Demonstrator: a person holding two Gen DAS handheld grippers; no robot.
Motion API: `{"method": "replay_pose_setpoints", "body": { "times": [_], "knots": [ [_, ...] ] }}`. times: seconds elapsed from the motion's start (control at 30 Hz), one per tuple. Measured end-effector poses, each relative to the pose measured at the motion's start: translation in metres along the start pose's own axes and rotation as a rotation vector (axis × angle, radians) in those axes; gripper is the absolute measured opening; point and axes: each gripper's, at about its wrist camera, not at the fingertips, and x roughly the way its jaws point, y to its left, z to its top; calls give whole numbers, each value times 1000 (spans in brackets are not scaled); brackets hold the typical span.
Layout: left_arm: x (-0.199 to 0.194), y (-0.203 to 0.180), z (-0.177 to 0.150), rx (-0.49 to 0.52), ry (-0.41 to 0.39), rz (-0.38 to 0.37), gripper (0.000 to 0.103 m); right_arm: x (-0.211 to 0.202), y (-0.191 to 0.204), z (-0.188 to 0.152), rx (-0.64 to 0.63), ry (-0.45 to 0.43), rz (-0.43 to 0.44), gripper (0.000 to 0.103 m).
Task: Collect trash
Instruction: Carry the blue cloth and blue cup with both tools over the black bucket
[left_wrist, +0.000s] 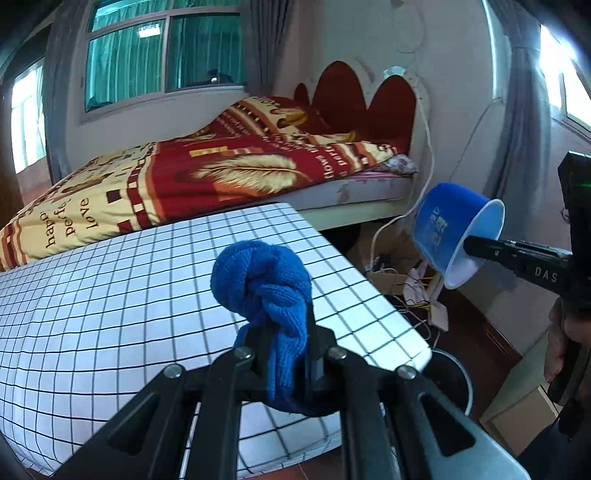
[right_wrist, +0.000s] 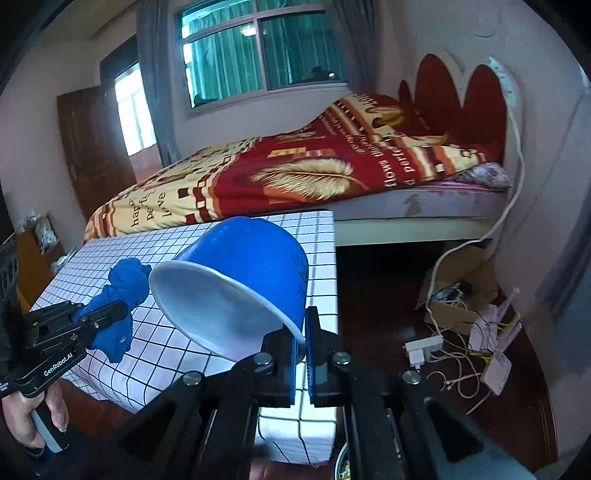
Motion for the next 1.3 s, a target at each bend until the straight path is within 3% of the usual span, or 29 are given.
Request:
{"method": "replay_pose_setpoints", "body": {
  "times": [0.67, 1.3],
  "knots": [
    [10, -102, -7, 106, 12, -170, 11, -80, -94, -56, 131, -12, -181, 4],
    [34, -177, -43, 184, 96, -299, 11, -106, -150, -121, 223, 60, -291, 4]
  ]
}}
